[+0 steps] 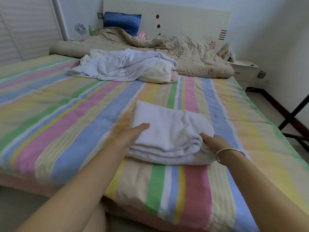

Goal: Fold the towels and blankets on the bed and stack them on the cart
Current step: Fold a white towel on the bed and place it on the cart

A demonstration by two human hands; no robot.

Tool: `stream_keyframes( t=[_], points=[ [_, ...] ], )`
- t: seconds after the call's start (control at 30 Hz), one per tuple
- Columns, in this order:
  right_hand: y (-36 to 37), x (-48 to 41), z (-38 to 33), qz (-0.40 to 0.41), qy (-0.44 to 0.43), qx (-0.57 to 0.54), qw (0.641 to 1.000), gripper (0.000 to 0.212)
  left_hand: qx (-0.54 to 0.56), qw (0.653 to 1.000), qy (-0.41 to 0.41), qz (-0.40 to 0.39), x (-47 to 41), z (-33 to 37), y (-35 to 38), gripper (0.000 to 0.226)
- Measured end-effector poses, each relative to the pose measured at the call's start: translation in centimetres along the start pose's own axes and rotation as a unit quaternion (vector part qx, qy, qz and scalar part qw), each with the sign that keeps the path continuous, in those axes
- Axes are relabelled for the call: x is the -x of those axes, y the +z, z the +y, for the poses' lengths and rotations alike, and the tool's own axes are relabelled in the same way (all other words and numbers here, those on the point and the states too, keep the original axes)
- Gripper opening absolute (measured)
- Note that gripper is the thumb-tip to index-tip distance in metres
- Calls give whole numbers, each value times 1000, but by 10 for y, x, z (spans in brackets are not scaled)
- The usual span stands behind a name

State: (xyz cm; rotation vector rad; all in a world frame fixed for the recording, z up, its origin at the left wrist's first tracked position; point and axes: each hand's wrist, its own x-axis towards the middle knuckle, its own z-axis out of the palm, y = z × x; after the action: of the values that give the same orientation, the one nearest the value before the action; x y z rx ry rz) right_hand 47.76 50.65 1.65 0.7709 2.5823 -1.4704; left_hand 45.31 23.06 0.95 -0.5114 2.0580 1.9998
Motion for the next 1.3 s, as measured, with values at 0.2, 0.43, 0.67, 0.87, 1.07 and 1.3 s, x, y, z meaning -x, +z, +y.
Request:
stream_keyframes(
  t=[0.2, 0.43, 0.67, 0.87, 1.07, 1.3],
  points=[
    [92, 79, -42, -19, -65, -49, 997, 17, 13, 992, 42, 118, 42, -4, -116, 57],
    [229, 184, -118, -88, -131, -16, 987, 17, 28, 973, 58, 222, 102, -28, -297, 59],
    [367, 272, -202, -215, -202, 38, 955, 20, 77, 935, 43, 344, 165, -69, -457, 75],
    [455, 318, -268, -275, -281, 70, 917, 29, 132, 905, 37, 402, 194, -82, -542, 66],
    [562, 343, -351, -357, -362, 165, 845, 37, 160, 851, 24, 500, 187, -102, -634, 65],
    [713, 365, -400, -359, -423, 199, 808, 27, 198, 776, 34, 598, 155, -126, -732, 79]
  ],
)
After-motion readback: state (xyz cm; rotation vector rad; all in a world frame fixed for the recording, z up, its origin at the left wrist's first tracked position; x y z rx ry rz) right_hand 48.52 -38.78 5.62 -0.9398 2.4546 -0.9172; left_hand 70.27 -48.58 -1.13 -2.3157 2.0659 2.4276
